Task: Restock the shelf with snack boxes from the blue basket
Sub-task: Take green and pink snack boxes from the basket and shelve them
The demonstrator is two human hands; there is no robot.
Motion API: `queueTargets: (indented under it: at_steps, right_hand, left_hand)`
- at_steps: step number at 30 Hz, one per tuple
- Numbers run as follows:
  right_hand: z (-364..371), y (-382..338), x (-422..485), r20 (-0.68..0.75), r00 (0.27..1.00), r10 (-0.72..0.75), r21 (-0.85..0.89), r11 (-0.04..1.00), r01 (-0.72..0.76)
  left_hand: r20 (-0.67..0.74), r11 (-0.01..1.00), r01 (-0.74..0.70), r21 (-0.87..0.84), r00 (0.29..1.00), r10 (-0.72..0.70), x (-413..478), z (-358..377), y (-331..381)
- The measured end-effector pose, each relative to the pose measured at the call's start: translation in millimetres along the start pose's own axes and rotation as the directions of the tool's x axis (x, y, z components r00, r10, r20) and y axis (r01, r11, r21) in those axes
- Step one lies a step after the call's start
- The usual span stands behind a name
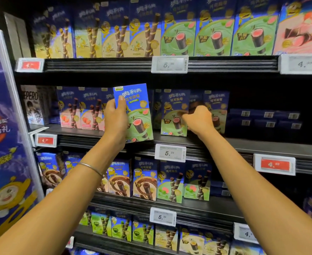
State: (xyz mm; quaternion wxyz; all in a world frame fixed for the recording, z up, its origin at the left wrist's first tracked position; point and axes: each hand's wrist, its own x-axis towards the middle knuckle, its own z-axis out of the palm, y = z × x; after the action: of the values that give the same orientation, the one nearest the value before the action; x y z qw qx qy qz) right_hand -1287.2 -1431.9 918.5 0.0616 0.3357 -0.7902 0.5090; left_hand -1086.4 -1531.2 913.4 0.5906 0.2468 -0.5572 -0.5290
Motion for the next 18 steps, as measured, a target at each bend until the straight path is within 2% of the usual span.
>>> queueTargets:
  at_steps: [8, 18]
  right_hand:
    - [28.9, -17.6, 5.6, 0.016, 0.999, 0.029, -0.228, 0.973, -0.024]
    - [41.9, -22.1, 9.6, 0.039, 0.997, 0.065, -0.202, 0.978, -0.056]
  left_hand:
    - [0.062, 1.000, -0.001, -0.003, 0.998, 0.001, 2.3, -4.7, 0.6]
    - [0.095, 1.000, 0.003, 0.008, 0.995, -0.004, 3.8, -5.7, -6.0]
